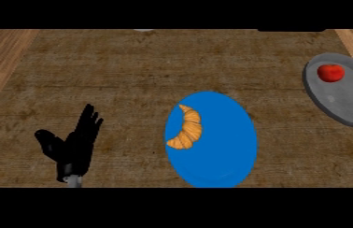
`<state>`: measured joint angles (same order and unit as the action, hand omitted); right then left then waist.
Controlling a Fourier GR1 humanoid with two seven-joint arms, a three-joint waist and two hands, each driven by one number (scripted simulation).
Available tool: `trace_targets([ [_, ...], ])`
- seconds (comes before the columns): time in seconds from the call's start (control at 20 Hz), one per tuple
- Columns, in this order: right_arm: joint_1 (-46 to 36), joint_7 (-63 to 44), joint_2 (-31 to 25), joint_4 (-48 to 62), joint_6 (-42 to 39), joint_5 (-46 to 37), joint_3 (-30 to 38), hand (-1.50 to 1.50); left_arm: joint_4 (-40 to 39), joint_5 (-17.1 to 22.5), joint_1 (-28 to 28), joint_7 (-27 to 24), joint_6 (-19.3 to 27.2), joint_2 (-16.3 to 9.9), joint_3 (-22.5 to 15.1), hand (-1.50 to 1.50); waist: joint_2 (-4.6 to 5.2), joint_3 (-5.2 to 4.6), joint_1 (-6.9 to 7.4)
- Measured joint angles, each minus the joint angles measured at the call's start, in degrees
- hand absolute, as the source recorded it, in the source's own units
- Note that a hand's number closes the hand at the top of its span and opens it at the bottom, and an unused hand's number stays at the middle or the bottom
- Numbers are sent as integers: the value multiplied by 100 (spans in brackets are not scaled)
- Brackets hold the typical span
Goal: Pick the tomato from the plate and place it in the pan
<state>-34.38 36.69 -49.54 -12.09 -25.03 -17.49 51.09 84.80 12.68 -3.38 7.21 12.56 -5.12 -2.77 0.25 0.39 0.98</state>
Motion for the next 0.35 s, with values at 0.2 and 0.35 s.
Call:
trace_targets([
  [0.2,250,-46,-27,-173,-90,210,-75,-150,-32,-2,-19,-27,-26,7,60,0,-25,-7,-34],
  [0.35,451,-37,21,-256,-53,345,-139,-150,38,7,-52,24,-51,2,83,0,-28,-14,-44],
])
